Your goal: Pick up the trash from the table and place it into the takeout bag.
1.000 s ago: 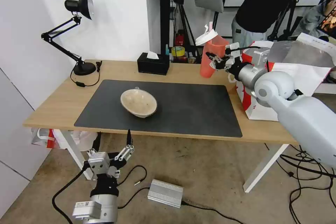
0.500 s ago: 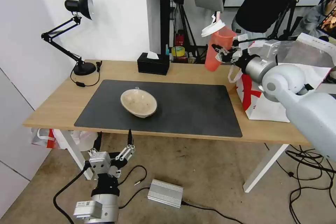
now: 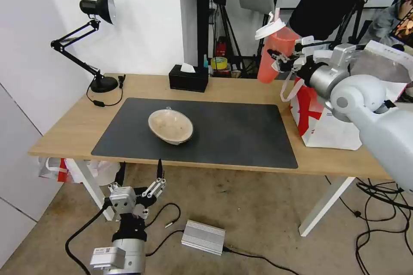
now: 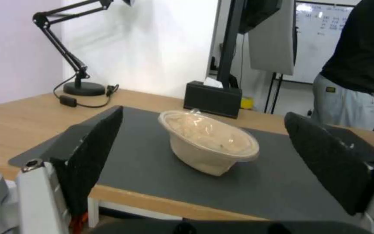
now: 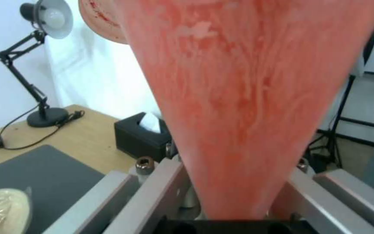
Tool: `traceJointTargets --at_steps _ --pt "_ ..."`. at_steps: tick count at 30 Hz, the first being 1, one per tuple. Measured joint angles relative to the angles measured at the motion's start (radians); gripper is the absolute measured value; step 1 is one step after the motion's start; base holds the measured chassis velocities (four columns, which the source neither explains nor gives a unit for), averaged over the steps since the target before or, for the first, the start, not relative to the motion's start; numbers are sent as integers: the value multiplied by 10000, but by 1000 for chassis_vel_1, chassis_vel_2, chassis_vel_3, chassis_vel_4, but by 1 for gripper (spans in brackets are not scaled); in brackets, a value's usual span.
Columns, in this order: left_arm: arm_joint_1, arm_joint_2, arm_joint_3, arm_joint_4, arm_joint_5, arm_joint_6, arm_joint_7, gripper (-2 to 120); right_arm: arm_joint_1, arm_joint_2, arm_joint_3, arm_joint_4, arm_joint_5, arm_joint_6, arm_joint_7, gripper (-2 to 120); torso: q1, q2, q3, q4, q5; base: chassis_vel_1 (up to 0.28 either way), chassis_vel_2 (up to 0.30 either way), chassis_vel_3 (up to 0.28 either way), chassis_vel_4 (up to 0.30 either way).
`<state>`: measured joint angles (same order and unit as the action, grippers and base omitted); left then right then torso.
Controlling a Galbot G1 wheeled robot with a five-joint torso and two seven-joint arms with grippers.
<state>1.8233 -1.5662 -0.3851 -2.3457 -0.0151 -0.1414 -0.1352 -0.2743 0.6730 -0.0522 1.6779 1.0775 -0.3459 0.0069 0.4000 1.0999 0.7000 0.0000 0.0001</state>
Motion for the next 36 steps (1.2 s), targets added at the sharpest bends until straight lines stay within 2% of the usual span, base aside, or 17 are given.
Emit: traceJointTargets --at_steps 36 --pt "52 -12 10 -1 22 -64 -17 100 -338 -803 1164 -225 382 18 -49 4 0 0 0 0 0 0 0 0 0"
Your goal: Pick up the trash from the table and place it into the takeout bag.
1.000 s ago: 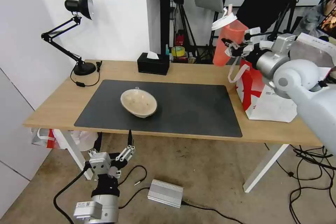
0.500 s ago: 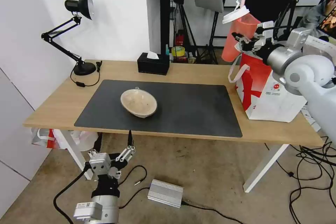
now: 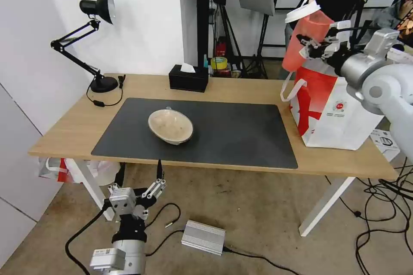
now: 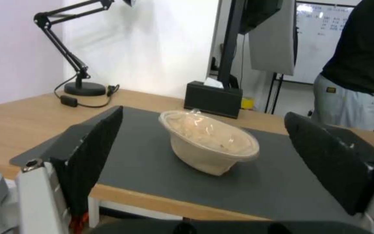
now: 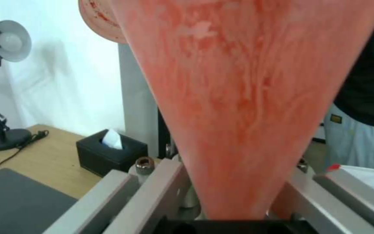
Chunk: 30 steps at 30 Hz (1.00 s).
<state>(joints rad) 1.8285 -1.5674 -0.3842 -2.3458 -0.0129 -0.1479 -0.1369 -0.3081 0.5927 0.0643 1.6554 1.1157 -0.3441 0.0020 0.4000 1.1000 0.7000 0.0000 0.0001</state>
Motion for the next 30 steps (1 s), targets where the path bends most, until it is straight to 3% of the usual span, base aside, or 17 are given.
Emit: traceJointTargets --at_steps 30 --pt "-43 93 -13 75 -44 -3 -1 100 299 12 149 -1342 -45 70 -88 4 0 0 1 0 0 0 0 0 0"
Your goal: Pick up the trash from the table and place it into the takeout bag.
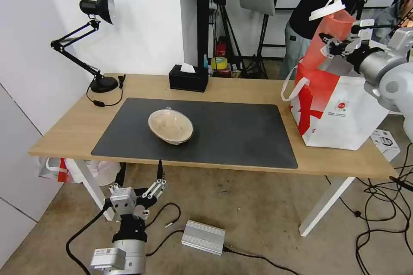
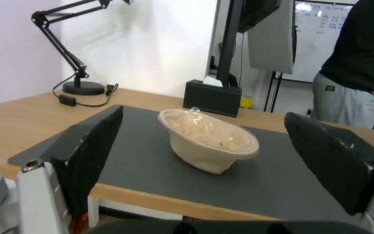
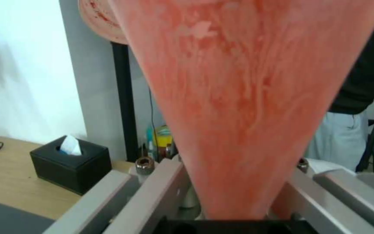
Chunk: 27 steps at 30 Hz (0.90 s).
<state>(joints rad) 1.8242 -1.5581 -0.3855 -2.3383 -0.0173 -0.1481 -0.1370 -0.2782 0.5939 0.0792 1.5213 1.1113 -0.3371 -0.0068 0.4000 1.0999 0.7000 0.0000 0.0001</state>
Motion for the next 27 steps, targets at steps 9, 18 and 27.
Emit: traceJointTargets --at_steps 9,18,27 --pt "-18 7 0 35 -9 -7 -6 100 98 89 -22 -197 -66 16 -58 4 0 0 0 0 0 0 0 0 0" --pt "-15 -20 43 49 -9 -13 -8 100 232 -9 -40 -231 -55 21 -91 4 0 0 0 0 0 0 0 0 0" --pt "18 -30 36 29 8 -23 -11 100 -96 -108 157 -195 -148 29 -96 4 0 1 0 0 0 0 0 0 0"
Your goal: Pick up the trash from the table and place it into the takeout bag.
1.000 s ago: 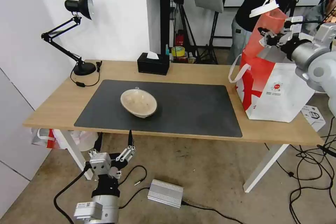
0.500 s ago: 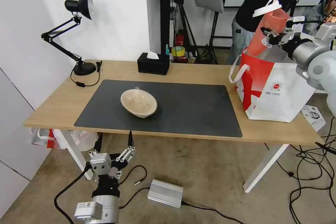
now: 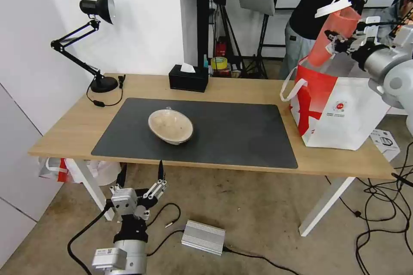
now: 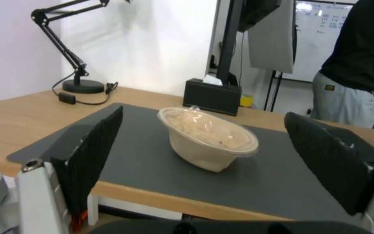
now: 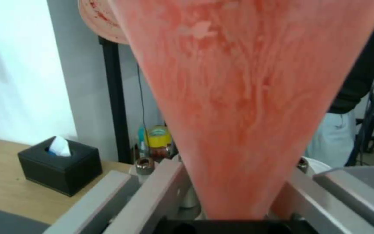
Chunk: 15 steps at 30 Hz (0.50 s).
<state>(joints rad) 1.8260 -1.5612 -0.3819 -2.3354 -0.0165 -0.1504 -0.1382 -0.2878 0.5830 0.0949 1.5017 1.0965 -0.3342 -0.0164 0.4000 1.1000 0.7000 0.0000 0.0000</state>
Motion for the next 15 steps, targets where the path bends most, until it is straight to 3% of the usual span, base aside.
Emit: traceJointTargets --at_steps 15 --pt "7 -1 -4 -13 24 -2 -1 100 -674 -65 377 -41 -405 155 -107 4 0 -1 0 0 1 0 0 0 0"
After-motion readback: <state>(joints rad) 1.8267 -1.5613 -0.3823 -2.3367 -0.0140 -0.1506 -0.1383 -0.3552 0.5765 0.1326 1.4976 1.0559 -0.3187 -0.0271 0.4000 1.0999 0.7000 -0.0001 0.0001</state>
